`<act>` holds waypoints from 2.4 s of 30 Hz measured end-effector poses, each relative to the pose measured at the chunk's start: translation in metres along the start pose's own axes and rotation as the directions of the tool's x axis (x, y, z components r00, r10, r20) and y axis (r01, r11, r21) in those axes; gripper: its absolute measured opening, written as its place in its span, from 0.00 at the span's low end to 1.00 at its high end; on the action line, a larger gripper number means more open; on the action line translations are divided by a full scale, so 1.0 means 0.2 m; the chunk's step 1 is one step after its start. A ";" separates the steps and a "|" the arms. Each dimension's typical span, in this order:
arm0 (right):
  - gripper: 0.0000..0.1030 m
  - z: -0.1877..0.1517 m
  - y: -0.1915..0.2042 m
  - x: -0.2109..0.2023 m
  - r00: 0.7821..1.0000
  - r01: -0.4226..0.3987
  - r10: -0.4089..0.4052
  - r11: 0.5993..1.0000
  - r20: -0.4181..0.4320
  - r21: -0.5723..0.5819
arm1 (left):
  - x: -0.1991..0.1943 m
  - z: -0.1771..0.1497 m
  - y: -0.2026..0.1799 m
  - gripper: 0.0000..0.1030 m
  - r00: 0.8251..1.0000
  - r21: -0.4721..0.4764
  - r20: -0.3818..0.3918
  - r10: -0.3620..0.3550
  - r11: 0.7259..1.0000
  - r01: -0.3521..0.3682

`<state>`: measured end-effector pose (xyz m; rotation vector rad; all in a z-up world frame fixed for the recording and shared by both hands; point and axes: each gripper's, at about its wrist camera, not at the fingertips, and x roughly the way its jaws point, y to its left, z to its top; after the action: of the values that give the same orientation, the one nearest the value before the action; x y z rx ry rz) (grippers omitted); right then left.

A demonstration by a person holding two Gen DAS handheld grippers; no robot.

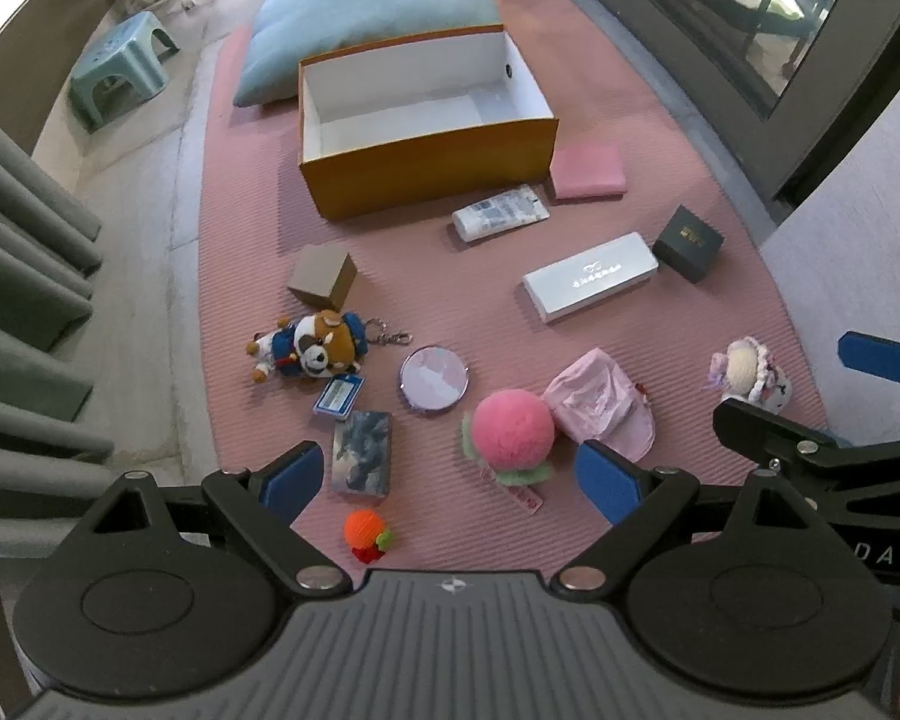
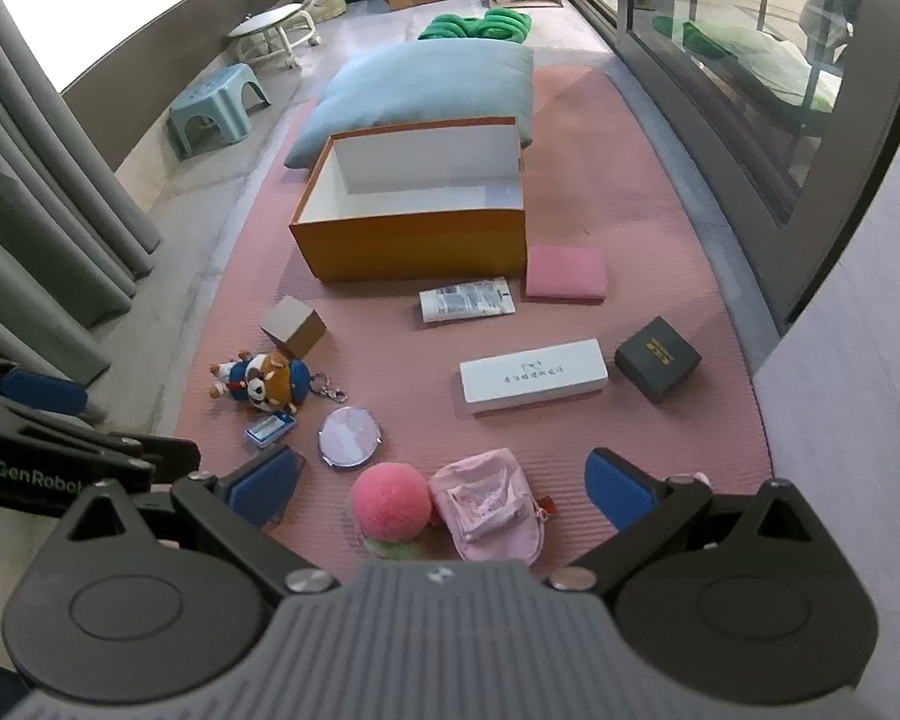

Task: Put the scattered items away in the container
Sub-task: 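Move both tools toward the crocheted items on the mat, then grasp the cream crocheted doll with right tool while left tool grasps orange crocheted fruit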

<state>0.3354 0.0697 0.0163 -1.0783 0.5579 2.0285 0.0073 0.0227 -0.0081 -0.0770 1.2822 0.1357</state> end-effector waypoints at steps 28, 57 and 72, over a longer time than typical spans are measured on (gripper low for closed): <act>1.00 0.03 -0.49 0.22 0.995 0.094 -0.096 0.991 -0.018 -0.094 | 0.42 0.05 0.42 1.00 0.995 -0.075 0.025 0.093 0.993 -0.091; 0.99 -0.14 -0.84 0.83 0.974 0.121 -0.189 0.895 -0.120 -0.429 | 1.23 -0.69 0.32 1.00 0.999 -0.191 -0.008 0.033 0.981 -0.034; 0.81 -0.24 -0.80 1.14 0.949 -0.044 -0.133 0.843 -0.287 -0.536 | 1.32 -0.75 0.42 0.73 0.999 -0.438 0.018 -0.040 0.898 0.044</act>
<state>0.4035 0.2323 -0.2046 -1.7560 0.0968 2.0321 -0.0740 0.1012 -0.3026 -0.4919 1.2208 0.3877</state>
